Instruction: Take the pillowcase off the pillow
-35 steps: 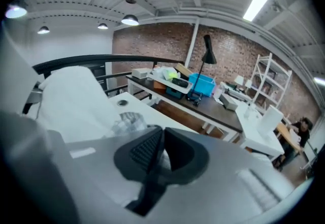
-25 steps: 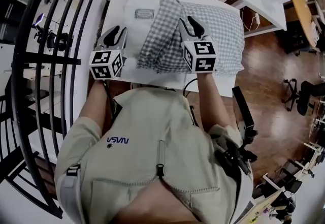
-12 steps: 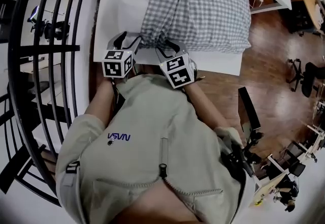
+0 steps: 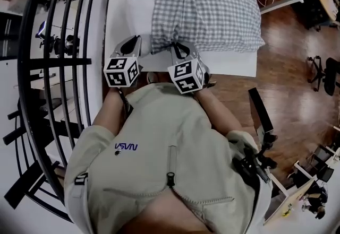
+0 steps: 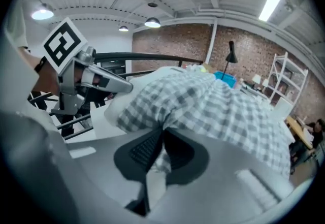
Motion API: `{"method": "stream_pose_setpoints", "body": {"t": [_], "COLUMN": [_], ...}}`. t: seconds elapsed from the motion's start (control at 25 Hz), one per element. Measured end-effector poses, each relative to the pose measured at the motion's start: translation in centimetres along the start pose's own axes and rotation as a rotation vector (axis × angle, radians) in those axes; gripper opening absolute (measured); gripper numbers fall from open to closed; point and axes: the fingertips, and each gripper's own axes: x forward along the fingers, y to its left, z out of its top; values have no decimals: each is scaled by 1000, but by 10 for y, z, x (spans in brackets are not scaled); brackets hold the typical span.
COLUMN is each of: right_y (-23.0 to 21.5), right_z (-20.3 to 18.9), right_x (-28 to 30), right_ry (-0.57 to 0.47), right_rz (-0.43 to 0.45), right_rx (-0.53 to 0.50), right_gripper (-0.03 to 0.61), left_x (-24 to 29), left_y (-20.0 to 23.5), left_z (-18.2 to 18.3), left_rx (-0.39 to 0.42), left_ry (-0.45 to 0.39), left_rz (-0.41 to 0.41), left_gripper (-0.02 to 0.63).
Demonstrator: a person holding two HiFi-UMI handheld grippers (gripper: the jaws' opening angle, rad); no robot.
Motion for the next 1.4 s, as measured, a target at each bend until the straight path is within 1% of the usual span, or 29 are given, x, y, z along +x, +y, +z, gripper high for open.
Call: {"method": "stream_pose_setpoints", "body": {"t": [0.12,0.24,0.32,0.44,0.56,0.68,0.8,0.88,0.96,1.04,1.12,1.2,1.24,1.32,1.4], "right_y": [-26,-64,-89,-116,-136,-138,-131,-129,-125,-119,-113,-106,-104,-104,-110], "right_z": [-2,-13,-25,-49,-79,-108,-122,-124,-120,-113,-100,-78,-64,-31,3], "right_x": [-20,-39,-46,-48,-43,-32,-24,-22,-22,-28,-39,-51,-57,-65,-68], "right_ry": [-25,-21,-5,41,90,141,174,182,174,155,120,63,25,-68,-152], "right_rz": [-80,-189,-247,-308,-346,-322,-301,-284,-245,-194,-144,-98,-82,-64,-61], "right_rx": [27,50,71,92,142,214,242,247,260,264,255,250,244,228,203], "right_gripper": [18,14,14,14,14,14,14,14,15,29,64,90,97,97,95], "left_x": [-5,-7,-7,-7,-8,-5,-1,1,1,-7,-20,-27,-27,-19,-3], "left_y": [10,22,29,35,40,44,44,39,31,24,19,17,17,14,8], "left_z": [19,36,43,42,28,0,-27,-36,-35,-25,-5,16,25,45,62], "left_rx": [-8,-23,-41,-62,-97,-143,-173,-168,-127,-52,18,49,55,67,102], "left_ry": [-36,-62,-71,-66,-45,3,46,61,65,51,12,-42,-67,-100,-104], "left_rz": [28,45,47,49,60,77,92,86,71,72,99,112,109,84,39], "left_gripper": [15,15,17,15,15,17,17,17,24,67,98,106,124,161,223]}}
